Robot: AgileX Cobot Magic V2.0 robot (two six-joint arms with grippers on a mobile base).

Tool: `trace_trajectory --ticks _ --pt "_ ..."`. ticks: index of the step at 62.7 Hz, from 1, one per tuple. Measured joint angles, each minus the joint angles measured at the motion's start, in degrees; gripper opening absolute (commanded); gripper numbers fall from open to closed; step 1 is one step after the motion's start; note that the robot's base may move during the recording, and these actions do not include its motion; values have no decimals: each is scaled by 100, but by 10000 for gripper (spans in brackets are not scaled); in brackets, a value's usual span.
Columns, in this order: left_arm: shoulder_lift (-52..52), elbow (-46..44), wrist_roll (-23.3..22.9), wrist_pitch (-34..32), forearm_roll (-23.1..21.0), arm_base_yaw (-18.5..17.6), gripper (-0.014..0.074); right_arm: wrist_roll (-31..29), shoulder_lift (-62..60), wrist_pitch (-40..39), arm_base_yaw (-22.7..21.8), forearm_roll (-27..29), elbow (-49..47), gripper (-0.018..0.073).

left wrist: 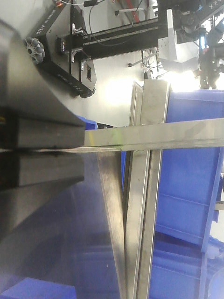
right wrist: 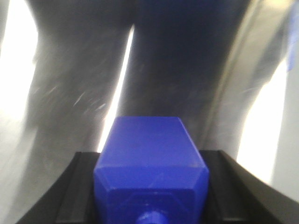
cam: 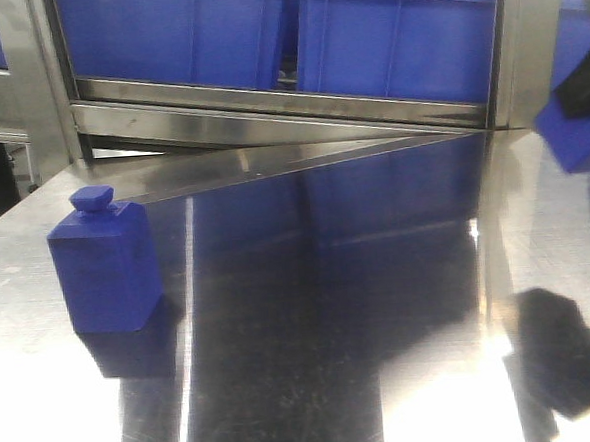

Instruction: Pick and sort blue part to right shelf

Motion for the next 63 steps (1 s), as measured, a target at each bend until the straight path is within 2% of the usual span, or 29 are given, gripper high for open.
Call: trace_trajectory --ticks 9,16,32,42,63 --pt "0 0 0 0 0 0 122 -37 -790 -337 -355 0 394 393" --pt "0 0 0 0 0 0 122 -36 -1435 -422 -460 -78 673 393" --pt "0 0 0 0 0 0 122 -13 -2869 -468 -483 -492 1090 393" --pt "0 0 0 0 0 0 122 337 -3693 -427 -483 -923 1114 393" --pt "0 0 0 0 0 0 122 414 -4239 -147 -483 -1090 1114 393"
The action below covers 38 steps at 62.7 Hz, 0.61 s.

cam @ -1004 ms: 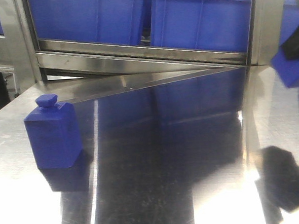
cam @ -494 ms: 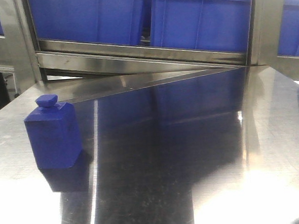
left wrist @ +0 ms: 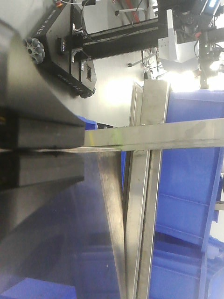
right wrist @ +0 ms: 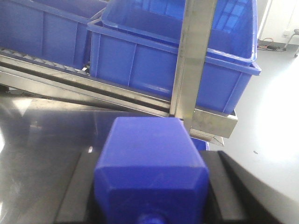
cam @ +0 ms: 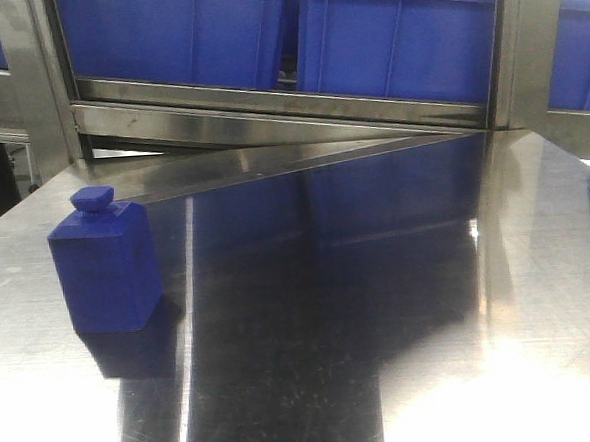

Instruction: Pick and sort blue part to right shelf

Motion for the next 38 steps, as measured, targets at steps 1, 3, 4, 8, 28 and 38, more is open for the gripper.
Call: trace_trajectory --ticks 1,3,4,8,28,38 --pt "0 0 0 0 0 0 122 0 0 0 0 0 0 393" --pt "0 0 0 0 0 0 122 0 0 0 0 0 0 393" --pt "0 0 0 0 0 0 122 0 0 0 0 0 0 393" --pt "0 0 0 0 0 0 122 9 0 0 0 0 0 393" --pt "0 0 0 0 0 0 122 9 0 11 0 0 0 393" --pt "0 0 0 0 0 0 122 9 0 11 0 0 0 393"
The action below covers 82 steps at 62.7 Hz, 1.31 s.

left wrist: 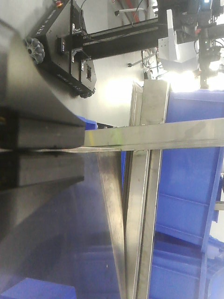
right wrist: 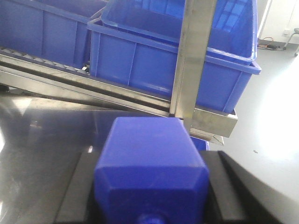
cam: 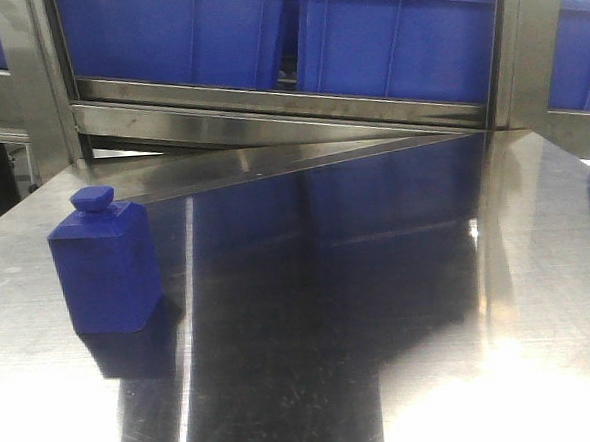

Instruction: Pick and sort blue part to right shelf

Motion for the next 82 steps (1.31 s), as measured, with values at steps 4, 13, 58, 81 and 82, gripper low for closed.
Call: trace_trajectory --ticks 4,13,58,81,82 --pt "0 0 0 0 0 0 122 4 0 0 0 0 0 393" --pt "0 0 0 0 0 0 122 4 0 0 0 0 0 393" --pt "1900 -1702 -2394 755 1820 -816 122 4 0 0 0 0 0 393" --pt "4701 -3047 -2441 767 1698 -1727 456 4 0 0 0 0 0 393" --pt "4802 -3104 -2441 784 1689 -1777 471 4 0 0 0 0 0 393"
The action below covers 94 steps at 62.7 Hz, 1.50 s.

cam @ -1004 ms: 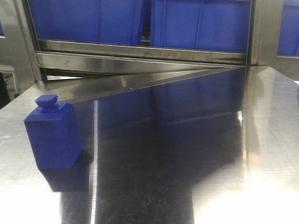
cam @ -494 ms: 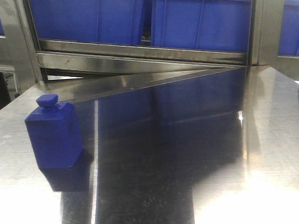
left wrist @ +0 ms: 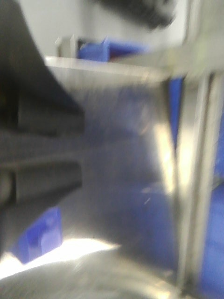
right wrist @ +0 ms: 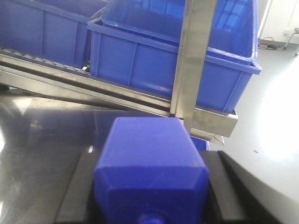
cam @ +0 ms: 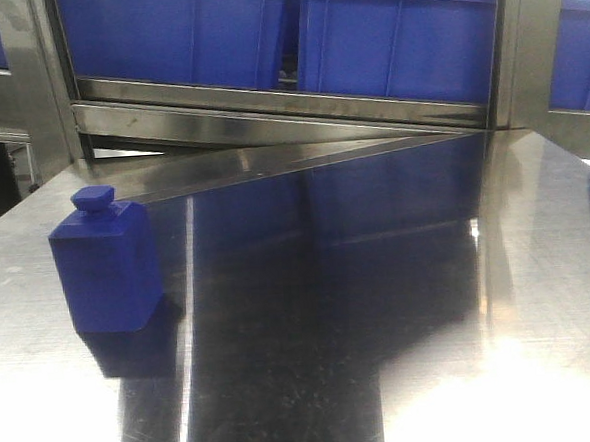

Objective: Pick and sort blue part to right shelf
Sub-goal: 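Lower the open left gripper around the remaining blue bottle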

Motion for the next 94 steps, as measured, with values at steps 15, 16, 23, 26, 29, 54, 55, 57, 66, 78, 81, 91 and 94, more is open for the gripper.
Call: trace_trajectory --ticks 15,16,23,26,29,54,55,57,66,78,81,91,94 --pt "1611 -1356 -7 984 -196 -556 526 0 0 0 0 -2 0 393" --pt "1742 -1497 -7 1088 -268 -570 526 0 0 0 0 -2 0 393" --pt "2376 -2174 -7 1887 -631 -578 526 0 0 0 0 -2 0 393" --pt "2609 -2418 -7 2244 -777 -578 526 0 0 0 0 -2 0 393" --pt "2857 -2678 -7 2596 -912 -578 526 0 0 0 0 -2 0 393" --pt "3940 -4084 -581 4476 -1393 -789 526 0 0 0 0 -2 0 393" --pt "3977 -4127 -617 4508 -1393 -799 526 0 0 0 0 -2 0 393" --pt "4023 -4180 -694 4566 -1393 -824 526 0 0 0 0 -2 0 393" --pt "4274 -4355 -938 4889 -1393 -929 526 0 0 0 0 -2 0 393" --pt "4457 -4419 -1080 5025 -1365 -1041 526 0 0 0 0 -2 0 393" --pt "4482 -4419 -1139 5038 -1321 -1066 526 0 0 0 0 -2 0 393" --pt "4575 -4419 -1181 5096 -1247 -1078 526 0 0 0 0 -2 0 393" --pt "4605 -4419 -1202 5155 -1237 -1078 526 0 0 0 0 -2 0 393"
